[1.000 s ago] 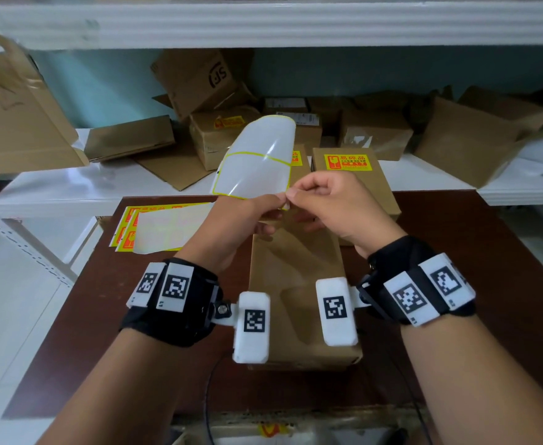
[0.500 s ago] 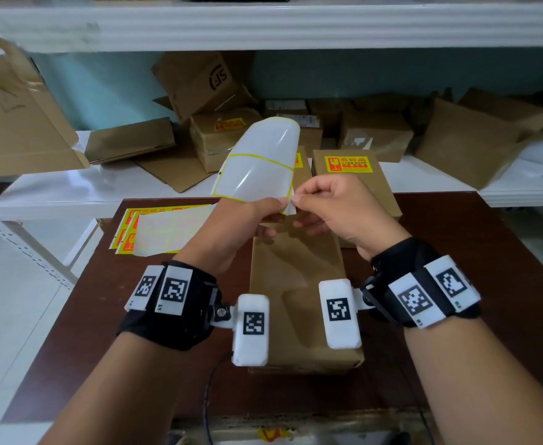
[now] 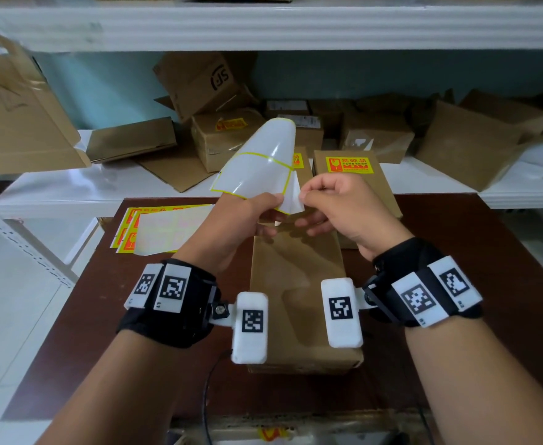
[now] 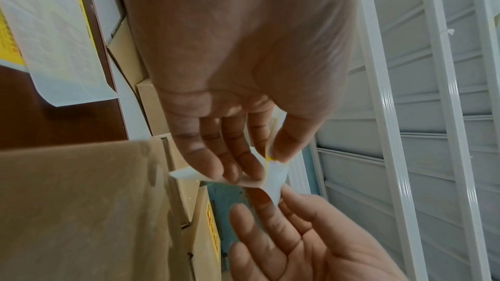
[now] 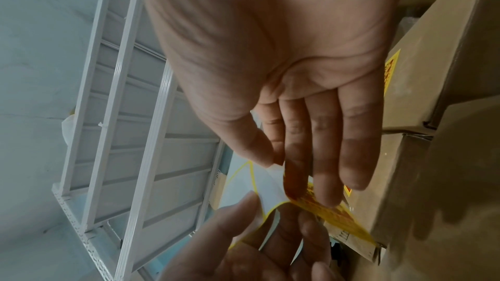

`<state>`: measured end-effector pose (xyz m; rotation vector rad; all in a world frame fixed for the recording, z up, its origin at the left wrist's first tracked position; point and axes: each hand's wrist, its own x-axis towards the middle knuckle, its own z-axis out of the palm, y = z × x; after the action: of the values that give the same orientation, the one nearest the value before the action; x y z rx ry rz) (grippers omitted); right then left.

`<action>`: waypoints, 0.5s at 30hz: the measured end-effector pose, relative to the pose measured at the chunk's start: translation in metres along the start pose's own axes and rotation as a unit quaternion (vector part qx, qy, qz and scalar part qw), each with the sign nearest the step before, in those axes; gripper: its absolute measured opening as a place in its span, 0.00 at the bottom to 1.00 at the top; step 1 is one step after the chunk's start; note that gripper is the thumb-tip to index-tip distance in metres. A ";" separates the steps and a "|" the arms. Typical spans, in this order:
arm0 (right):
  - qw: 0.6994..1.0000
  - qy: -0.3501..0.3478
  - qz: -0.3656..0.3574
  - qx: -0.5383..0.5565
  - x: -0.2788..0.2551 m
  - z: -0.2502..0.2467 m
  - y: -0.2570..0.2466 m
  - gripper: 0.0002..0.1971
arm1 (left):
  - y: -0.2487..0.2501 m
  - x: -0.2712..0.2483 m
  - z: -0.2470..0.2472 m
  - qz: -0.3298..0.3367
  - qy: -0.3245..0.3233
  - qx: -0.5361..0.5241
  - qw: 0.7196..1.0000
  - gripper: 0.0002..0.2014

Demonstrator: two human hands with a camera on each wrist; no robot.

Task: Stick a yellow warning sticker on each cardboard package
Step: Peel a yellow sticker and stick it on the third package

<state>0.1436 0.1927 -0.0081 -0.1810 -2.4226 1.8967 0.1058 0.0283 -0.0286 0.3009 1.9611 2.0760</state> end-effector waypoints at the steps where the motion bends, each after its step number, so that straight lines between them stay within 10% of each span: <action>1: 1.000 -0.001 0.002 0.003 0.000 0.001 0.000 0.07 | 0.000 0.000 0.000 0.002 0.001 0.002 1.000 0.06; 15: 1.000 -0.029 0.006 0.000 -0.001 0.000 0.001 0.06 | -0.002 0.001 -0.002 0.019 -0.007 0.053 0.998 0.07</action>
<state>0.1447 0.1927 -0.0088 -0.1431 -2.4650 1.9332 0.1039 0.0272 -0.0302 0.3769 2.0768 1.9902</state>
